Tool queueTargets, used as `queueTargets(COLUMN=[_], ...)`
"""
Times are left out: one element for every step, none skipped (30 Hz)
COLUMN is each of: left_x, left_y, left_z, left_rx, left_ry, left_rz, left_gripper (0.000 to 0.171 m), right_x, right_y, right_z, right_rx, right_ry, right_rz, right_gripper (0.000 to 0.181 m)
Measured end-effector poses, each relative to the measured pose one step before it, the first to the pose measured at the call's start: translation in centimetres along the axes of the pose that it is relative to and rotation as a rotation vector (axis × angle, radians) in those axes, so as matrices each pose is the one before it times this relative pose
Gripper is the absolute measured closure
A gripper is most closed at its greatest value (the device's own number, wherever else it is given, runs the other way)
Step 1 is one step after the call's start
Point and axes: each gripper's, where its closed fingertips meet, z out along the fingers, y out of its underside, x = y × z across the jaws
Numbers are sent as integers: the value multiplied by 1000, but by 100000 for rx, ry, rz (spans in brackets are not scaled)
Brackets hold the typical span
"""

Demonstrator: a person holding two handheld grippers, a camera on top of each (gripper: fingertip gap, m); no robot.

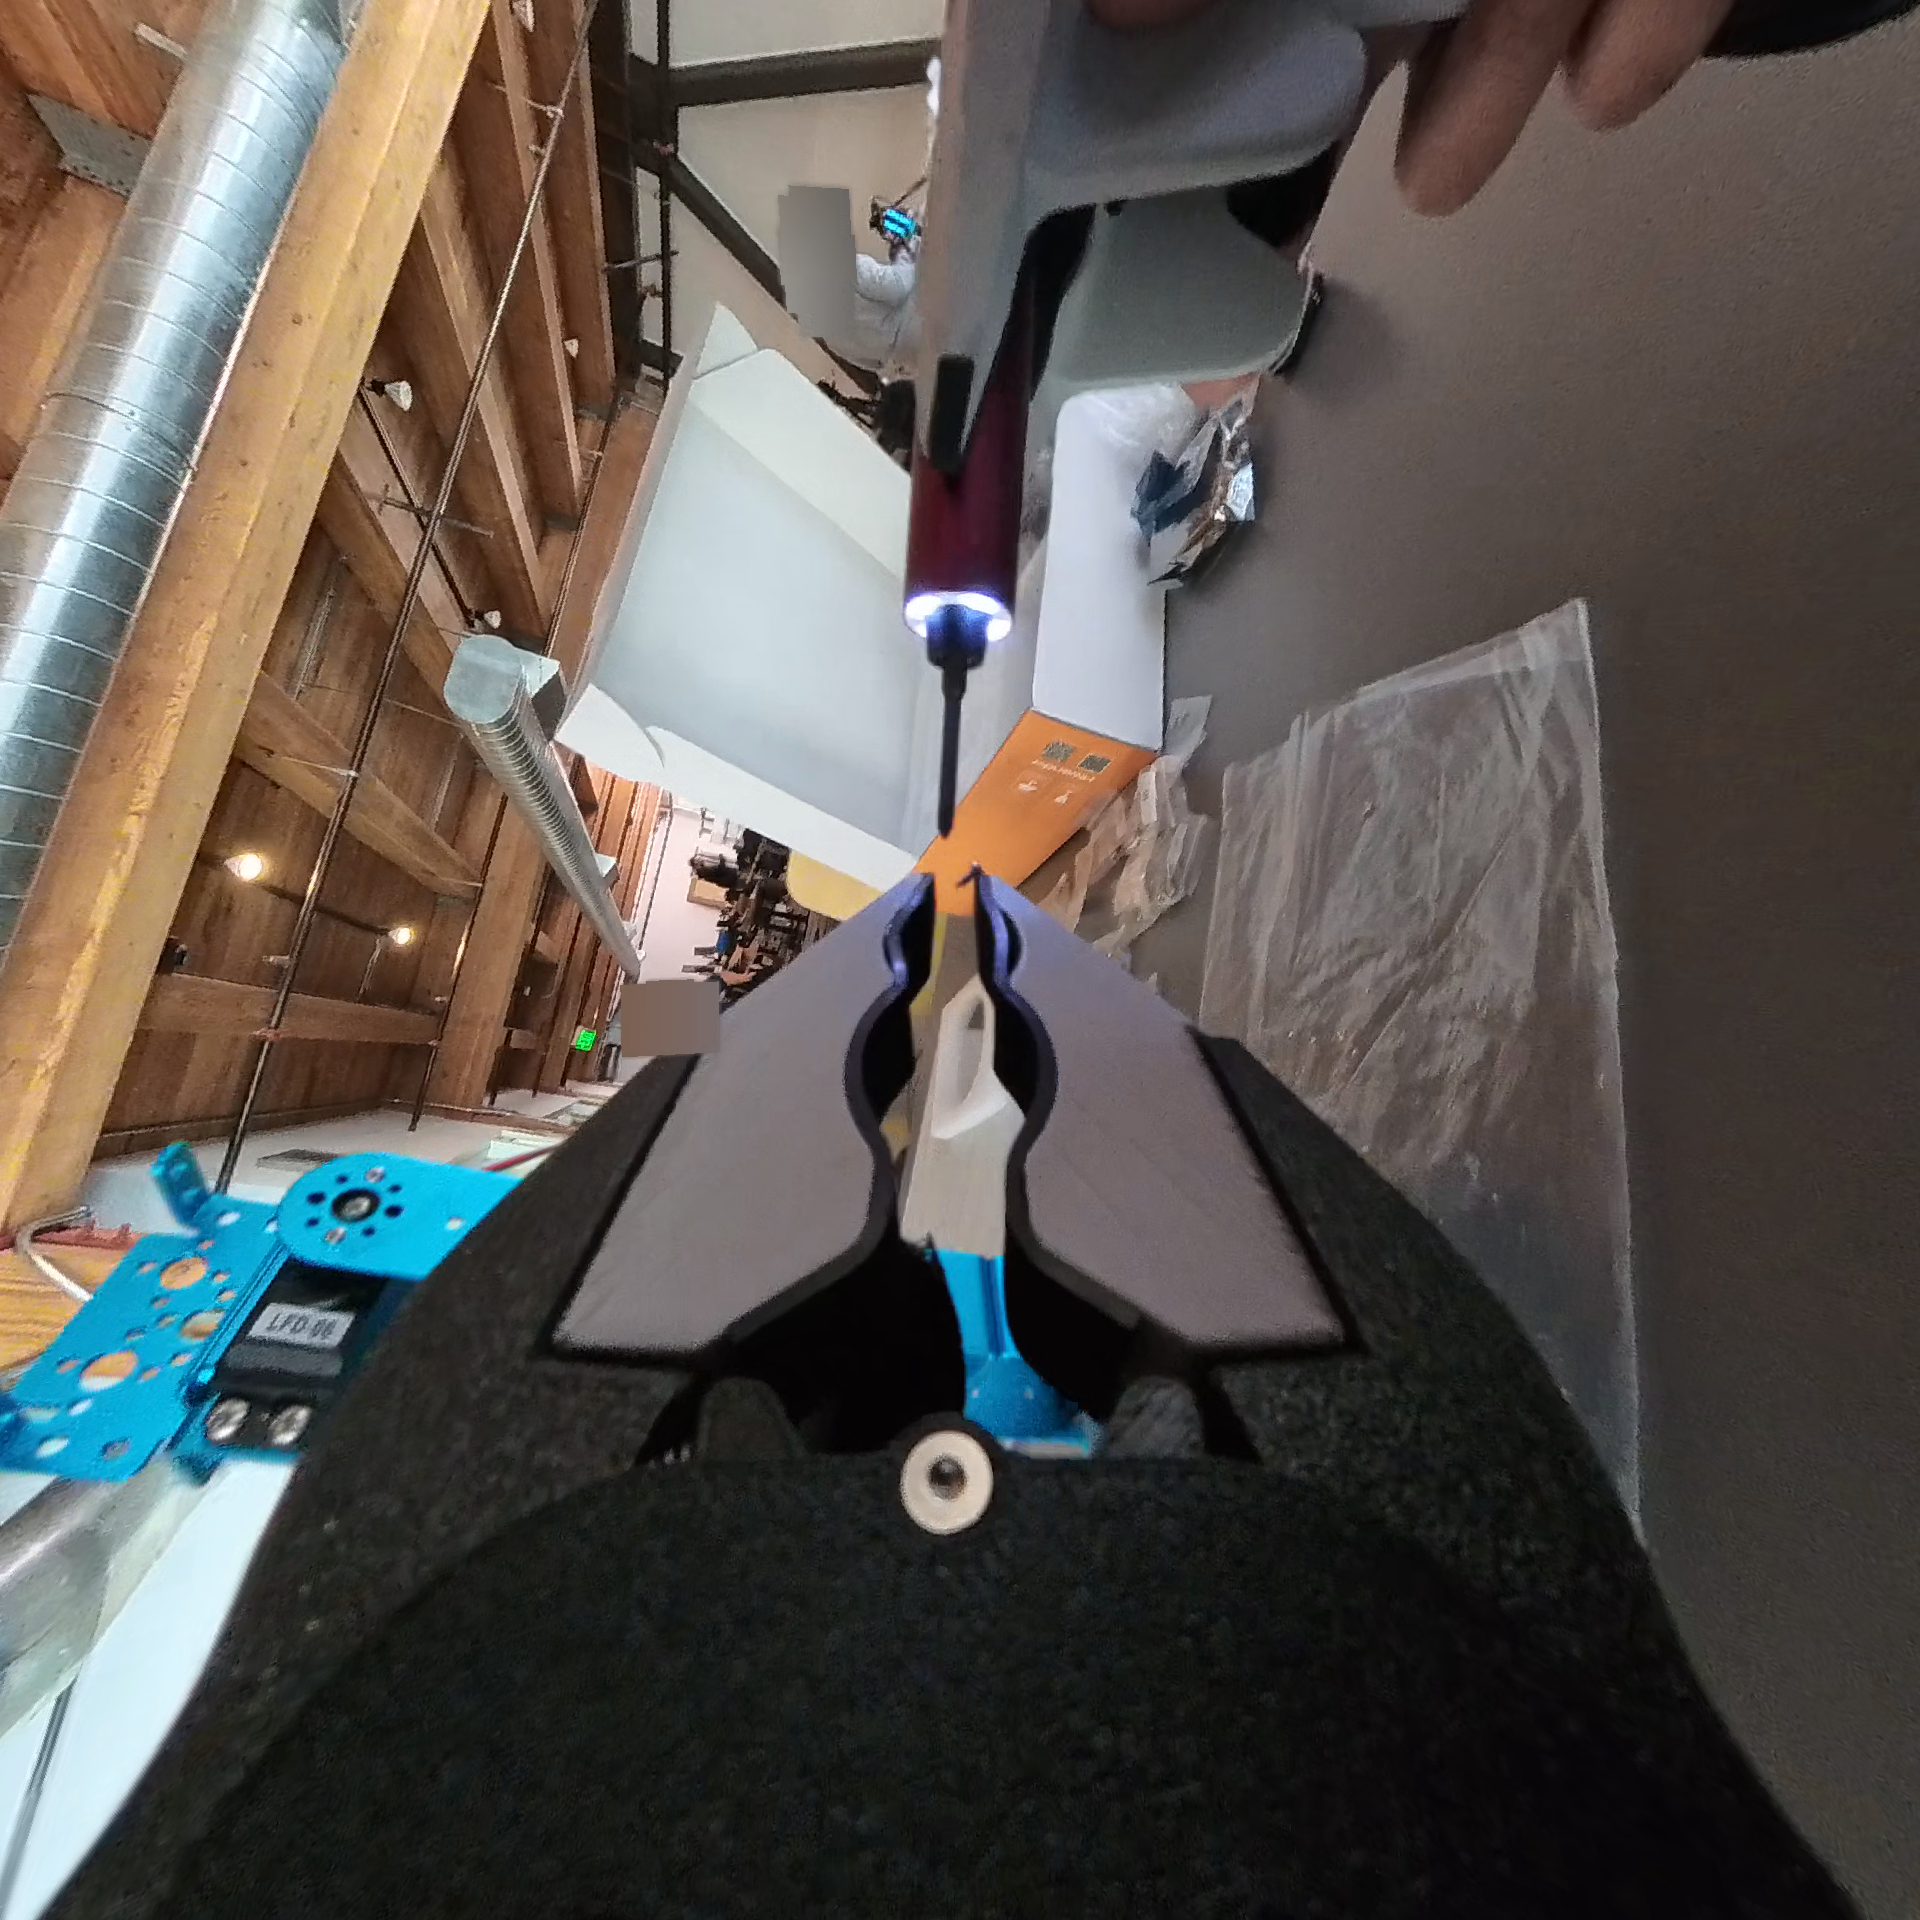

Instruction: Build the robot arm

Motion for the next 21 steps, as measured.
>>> queueTargets(left_x=[-149, -31, -135, -153, 20, -17, -8, 50, 151, 118, 139, 327, 318, 325, 528, 378, 102, 267, 263, 18, 44], left_y=[239, 194, 87, -15, -47, -73, -42, -14, 84, 184, 191, 268, 370, 422, 378, 355, 184, 36, -23, -158, -216], left_z=[-256, -282, -296, -301, -294, -273, -231, -184, -128, -71, -38, 33, 122, 197, 232, 242, 205, 176, 163, 99, 53], left_rx=[-759, -337, 207, 680, 873, 1045, 789, 582, 121, -124, 186, -220, -644, -402, 162, -105, 174, 457, 143, 554, 716], left_ry=[-844, 181, -457, -663, 371, -203, -104, 326, 776, 85, -94, 999, 547, 229, 1422, 428, -1315, 441, 975, -268, 227], left_rz=[609, -57, -796, -884, -689, -1024, -2012, -2771, -2645, -2271, -2256, -2196, -2651, -3550, -3423, -1962, -531, -417, -544, -239, -166], left_gripper=[164, 164, 164, 165, 169, 171, 171, 171, 171, 171, 171, 171, 171, 171, 171, 171, 171, 171, 171, 171, 171], right_x=[-248, -182, -75, -117, -164, -48, 10, -31, 1, 169, 227, 200, 399, 574, 394, 201, 123, -35, 55, 138, 92], right_y=[-36, -7, 33, 64, 84, 82, 88, 152, 180, 221, 290, 324, 320, 452, 583, 467, 278, 154, 42, 3, -44], right_z=[101, 95, 102, 108, 132, 120, 121, 108, 96, 67, 59, 43, 15, 33, 92, 119, 135, 98, 46, -31, -59], right_rx=[359, 22, -186, -396, -435, -133, 135, -131, -227, -263, -644, -732, -395, -776, -1555, -840, 196, 555, 812, 567, 100], right_ry=[-138, 168, 926, 671, 163, 658, 807, 469, 714, 1836, 2037, 1605, 2637, 3283, 1689, 264, -149, -1198, -460, 322, 255], right_rz=[-579, -448, -720, -977, -531, -301, -227, 169, -202, -798, -787, -724, -959, -989, -143, 527, 1159, 1829, 1414, 457, 25], right_gripper=[160, 160, 158, 160, 160, 160, 160, 159, 160, 158, 158, 158, 157, 157, 157, 158, 157, 158, 158, 158, 158])
